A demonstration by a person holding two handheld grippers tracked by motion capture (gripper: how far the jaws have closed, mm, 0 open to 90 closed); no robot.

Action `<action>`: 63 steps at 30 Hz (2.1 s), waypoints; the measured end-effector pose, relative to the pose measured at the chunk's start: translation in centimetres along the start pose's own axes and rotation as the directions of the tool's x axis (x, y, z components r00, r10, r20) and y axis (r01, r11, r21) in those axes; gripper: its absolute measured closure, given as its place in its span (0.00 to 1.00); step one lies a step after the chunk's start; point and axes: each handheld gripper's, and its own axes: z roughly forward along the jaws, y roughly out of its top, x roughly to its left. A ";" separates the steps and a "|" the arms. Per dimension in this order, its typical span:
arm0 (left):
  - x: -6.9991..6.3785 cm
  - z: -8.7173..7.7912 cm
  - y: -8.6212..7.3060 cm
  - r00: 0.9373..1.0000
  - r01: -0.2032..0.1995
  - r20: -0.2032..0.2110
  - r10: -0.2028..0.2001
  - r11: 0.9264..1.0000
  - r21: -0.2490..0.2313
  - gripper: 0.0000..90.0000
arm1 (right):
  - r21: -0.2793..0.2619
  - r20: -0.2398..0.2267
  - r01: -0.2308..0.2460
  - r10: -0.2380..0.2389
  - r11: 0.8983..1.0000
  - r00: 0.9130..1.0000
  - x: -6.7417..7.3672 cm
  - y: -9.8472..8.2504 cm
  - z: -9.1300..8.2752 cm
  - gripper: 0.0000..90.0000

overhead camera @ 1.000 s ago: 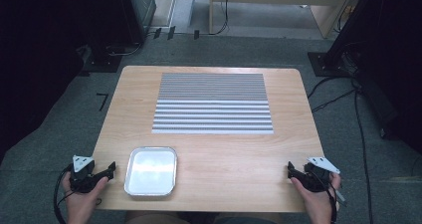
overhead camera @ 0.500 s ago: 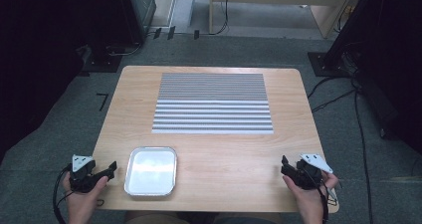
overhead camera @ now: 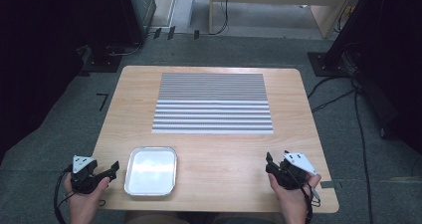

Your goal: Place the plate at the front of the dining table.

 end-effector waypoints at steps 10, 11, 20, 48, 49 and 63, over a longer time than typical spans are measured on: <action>-0.2 -0.3 0.2 1.000 0.014 0.020 -0.014 1.000 -0.004 0.22 | -0.017 -0.062 0.021 -0.022 1.000 0.998 4.0 0.7 0.3 0.45; -0.2 -0.3 0.2 1.000 0.016 0.023 -0.016 1.000 -0.001 0.22 | -0.001 -0.082 0.012 -0.012 1.000 0.997 4.4 0.8 0.4 0.42; -0.3 -0.5 0.3 0.999 0.021 0.046 -0.021 1.000 -0.002 0.22 | 0.052 -0.119 -0.024 0.030 0.998 0.992 8.4 1.2 1.5 0.20; -1.3 -1.6 1.0 0.986 0.092 0.140 -0.089 0.996 -0.020 0.42 | 0.089 -0.376 -0.052 0.082 0.995 0.923 18.5 1.0 2.0 0.39; -1.3 -1.6 1.0 0.986 0.092 0.140 -0.089 0.996 -0.020 0.43 | 0.089 -0.376 -0.052 0.082 0.995 0.923 18.5 1.0 2.0 0.39; -3.1 -1.6 0.9 0.987 0.047 0.151 -0.045 0.999 -0.008 0.51 | 0.165 -0.393 -0.072 0.133 0.984 0.910 22.8 -0.3 2.8 0.74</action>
